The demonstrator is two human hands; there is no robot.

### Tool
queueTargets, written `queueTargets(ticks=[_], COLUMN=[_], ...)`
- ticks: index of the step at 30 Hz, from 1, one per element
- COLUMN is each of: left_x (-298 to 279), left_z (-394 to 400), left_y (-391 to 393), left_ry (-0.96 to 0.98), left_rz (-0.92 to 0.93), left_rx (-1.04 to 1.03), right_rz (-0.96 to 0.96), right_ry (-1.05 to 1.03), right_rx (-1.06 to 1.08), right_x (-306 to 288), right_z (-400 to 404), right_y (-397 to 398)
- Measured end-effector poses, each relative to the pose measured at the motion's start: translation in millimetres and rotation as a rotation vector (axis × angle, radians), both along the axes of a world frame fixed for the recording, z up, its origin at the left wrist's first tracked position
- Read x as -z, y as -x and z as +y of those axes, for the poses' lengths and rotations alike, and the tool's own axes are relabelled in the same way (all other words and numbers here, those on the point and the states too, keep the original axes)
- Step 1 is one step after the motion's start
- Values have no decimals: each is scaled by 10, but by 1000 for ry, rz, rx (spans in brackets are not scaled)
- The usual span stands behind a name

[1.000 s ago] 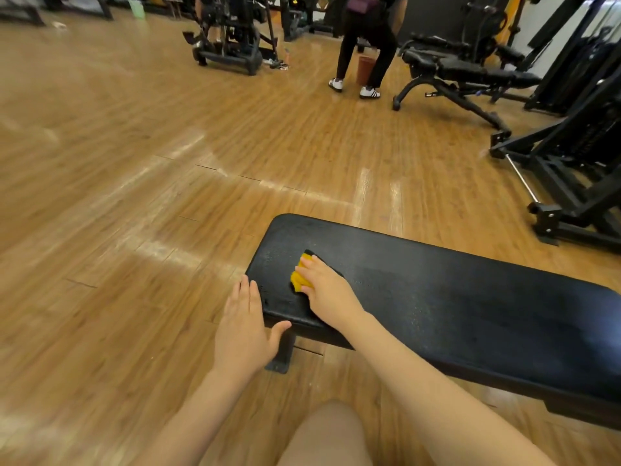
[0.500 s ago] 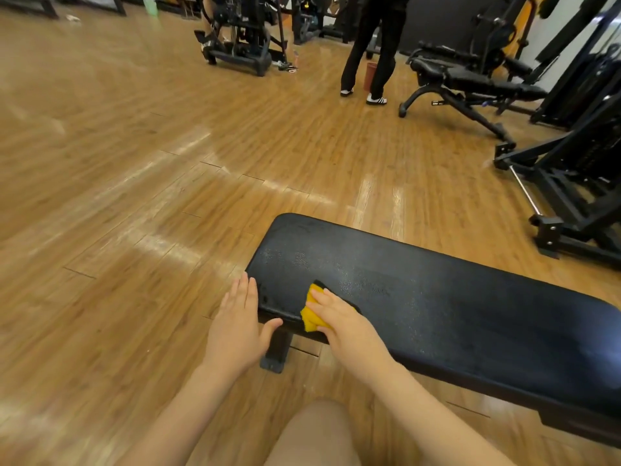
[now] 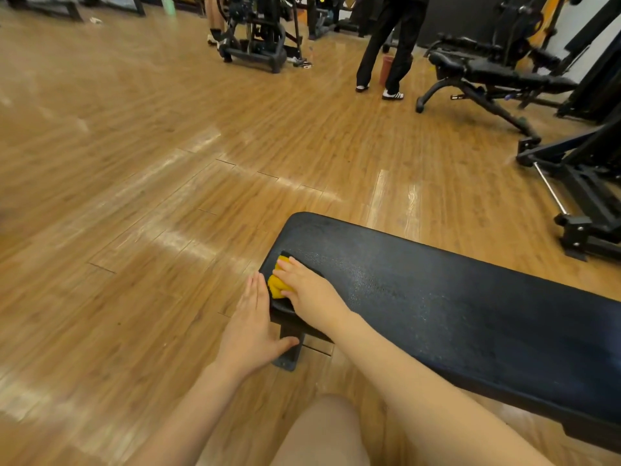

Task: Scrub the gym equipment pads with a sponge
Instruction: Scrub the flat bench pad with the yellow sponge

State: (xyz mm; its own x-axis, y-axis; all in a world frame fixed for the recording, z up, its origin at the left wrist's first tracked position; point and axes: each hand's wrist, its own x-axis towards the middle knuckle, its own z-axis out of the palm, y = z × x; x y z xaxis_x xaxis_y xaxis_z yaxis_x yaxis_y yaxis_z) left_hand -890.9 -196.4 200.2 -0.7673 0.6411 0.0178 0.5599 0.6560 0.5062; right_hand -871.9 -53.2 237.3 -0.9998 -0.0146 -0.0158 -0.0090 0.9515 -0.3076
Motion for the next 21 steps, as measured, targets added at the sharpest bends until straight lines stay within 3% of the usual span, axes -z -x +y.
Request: queueTargets(ticks=[5, 9, 14, 21], left_x=[-8, -34, -96, -108], left_z=[1, 55, 60, 119], left_y=[-40, -83, -79, -72], left_ry=[-26, -40, 150, 254], left_rz=[-3, -18, 73, 99], left_rx=[-34, -78, -68, -99], right_rz=[11, -13, -43, 2], right_ry=[-36, -10, 74, 167], right_rx=[-81, -50, 82, 204], right_x=[26, -27, -86, -29], right_z=[-21, 56, 185, 334], right_y=[-277, 26, 563, 368])
